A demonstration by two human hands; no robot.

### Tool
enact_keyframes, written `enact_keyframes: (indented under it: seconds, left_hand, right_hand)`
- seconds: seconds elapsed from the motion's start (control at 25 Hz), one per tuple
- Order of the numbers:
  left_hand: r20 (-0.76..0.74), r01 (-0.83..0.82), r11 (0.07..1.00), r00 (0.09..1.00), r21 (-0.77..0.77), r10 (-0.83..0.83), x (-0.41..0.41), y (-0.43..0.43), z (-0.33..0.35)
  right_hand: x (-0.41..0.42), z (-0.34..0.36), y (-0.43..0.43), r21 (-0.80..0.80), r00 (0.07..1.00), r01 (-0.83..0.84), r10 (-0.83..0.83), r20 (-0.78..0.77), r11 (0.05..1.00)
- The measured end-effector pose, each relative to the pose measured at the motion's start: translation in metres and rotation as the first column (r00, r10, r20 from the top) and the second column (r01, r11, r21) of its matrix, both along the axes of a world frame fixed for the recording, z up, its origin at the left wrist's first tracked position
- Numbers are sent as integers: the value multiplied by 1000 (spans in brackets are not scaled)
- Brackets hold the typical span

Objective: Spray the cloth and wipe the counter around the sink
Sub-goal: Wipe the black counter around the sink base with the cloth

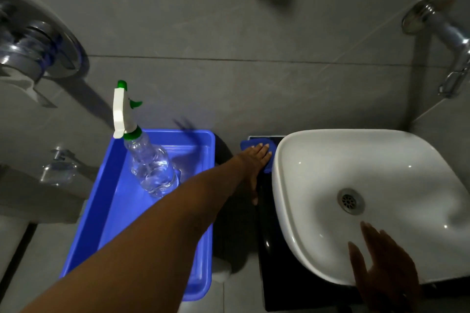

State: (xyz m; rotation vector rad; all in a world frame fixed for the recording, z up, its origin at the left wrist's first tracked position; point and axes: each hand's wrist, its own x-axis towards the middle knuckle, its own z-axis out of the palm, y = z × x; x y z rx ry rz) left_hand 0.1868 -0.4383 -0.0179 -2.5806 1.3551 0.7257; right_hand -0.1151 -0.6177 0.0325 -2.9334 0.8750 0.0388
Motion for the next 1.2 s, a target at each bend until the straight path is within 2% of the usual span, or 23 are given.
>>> enact_keyframes:
  seconds: [0.2,0.36,0.52,0.6,0.68,0.76,0.8,0.84,0.92,1.0,1.08,1.2]
  left_hand:
    - [-118,26,997,992,-76,-35,-103,42,-14]
    - [-146,-8,987,989,-159,-16,-214,53,-26]
    - [-178,33,995,983,-91,-49,-274,43,-20]
    - [-196,29,996,980,-79,-44,-295,40,-19]
    - [-183,34,994,982,-103,-53,-306,43,-14]
    - [-186,-27,976,983,-215,-13,-302,49,-3]
    - [-180,-61,952,984,-300,7,-298,55,6]
    - [-154,-97,913,987,-396,38,-291,62,15]
    - [-52,-148,783,988,-604,147,-281,80,30]
    - [-2,-167,668,971,-725,241,-272,84,45]
    - [-43,-225,667,960,-711,278,-264,65,62]
    - [-81,-288,806,954,-517,289,-242,11,70]
  right_hand:
    - [-1,7,3,48,998,22,-25,59,999]
    - [-4,1,0,11,995,12,-13,98,1000]
    - [-2,7,6,85,980,26,-42,194,996]
    - [-22,3,24,179,935,51,-110,338,983]
    - [-60,-10,56,268,852,119,-237,467,956]
    - [-95,-24,94,324,802,171,-323,503,930]
    - [-109,-31,110,326,824,151,-301,479,933]
    - [-113,-36,123,314,879,73,-210,427,946]
    - [-101,-44,141,302,975,-111,44,219,947]
    - [-84,-56,151,275,967,-253,238,88,928]
    - [-72,-71,154,253,946,-314,323,9,915]
    - [-77,-86,143,268,927,-318,358,-111,909]
